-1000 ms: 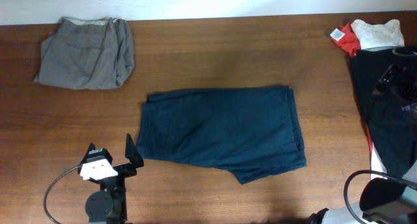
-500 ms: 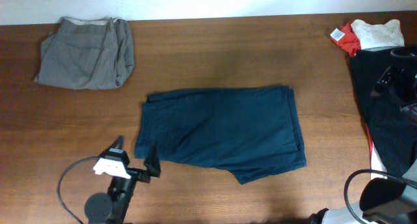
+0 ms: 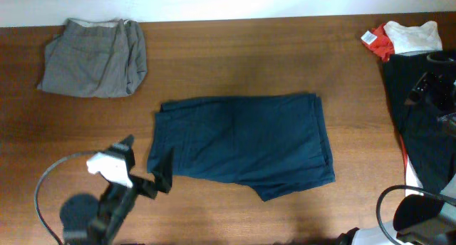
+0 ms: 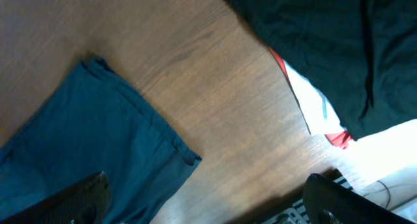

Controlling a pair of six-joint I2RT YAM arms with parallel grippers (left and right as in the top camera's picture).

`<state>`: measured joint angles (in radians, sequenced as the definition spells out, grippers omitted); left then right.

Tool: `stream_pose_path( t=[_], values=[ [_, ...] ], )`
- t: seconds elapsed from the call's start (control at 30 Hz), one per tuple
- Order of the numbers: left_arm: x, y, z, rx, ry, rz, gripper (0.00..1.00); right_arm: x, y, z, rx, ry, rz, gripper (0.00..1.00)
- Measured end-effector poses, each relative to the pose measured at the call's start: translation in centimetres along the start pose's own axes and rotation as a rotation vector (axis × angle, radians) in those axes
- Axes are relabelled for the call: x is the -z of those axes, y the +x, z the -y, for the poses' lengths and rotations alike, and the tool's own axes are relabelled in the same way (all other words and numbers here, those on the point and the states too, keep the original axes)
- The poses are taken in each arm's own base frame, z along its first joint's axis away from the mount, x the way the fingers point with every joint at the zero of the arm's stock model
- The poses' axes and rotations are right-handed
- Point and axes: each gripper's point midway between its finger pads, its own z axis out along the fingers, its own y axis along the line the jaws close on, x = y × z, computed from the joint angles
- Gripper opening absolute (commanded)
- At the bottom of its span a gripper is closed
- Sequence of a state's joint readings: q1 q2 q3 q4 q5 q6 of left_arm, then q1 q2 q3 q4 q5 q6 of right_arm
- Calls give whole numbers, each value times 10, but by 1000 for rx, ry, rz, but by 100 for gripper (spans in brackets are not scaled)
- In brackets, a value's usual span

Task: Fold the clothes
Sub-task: 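Reach the left gripper to the shorts' left edge and grasp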

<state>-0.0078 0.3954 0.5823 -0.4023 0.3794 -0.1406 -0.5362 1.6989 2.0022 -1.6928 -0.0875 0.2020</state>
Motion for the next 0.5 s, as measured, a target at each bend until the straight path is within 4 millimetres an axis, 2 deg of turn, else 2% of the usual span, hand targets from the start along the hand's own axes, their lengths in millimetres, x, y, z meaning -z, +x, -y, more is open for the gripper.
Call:
stream_pose_path(
  t=[0.17,0.27,0.4,0.43,0.5],
  values=[
    [-35,2,-23,66,-85,-343,100,0,0,-1,0,-4,0,98],
    [-55,18,-46,114,-174,-629,99,0,0,-1,0,-5,-2,98],
    [-88,27,-72,132,-237,-810,99,0,0,-1,0,-8,-2,98],
    [-95,34,-76,139,-241,-839,99,0,0,-1,1,-8,-2,98],
    [-105,60,-82,171,-239,-939,99,0,0,-1,0,-8,-3,98]
  ],
)
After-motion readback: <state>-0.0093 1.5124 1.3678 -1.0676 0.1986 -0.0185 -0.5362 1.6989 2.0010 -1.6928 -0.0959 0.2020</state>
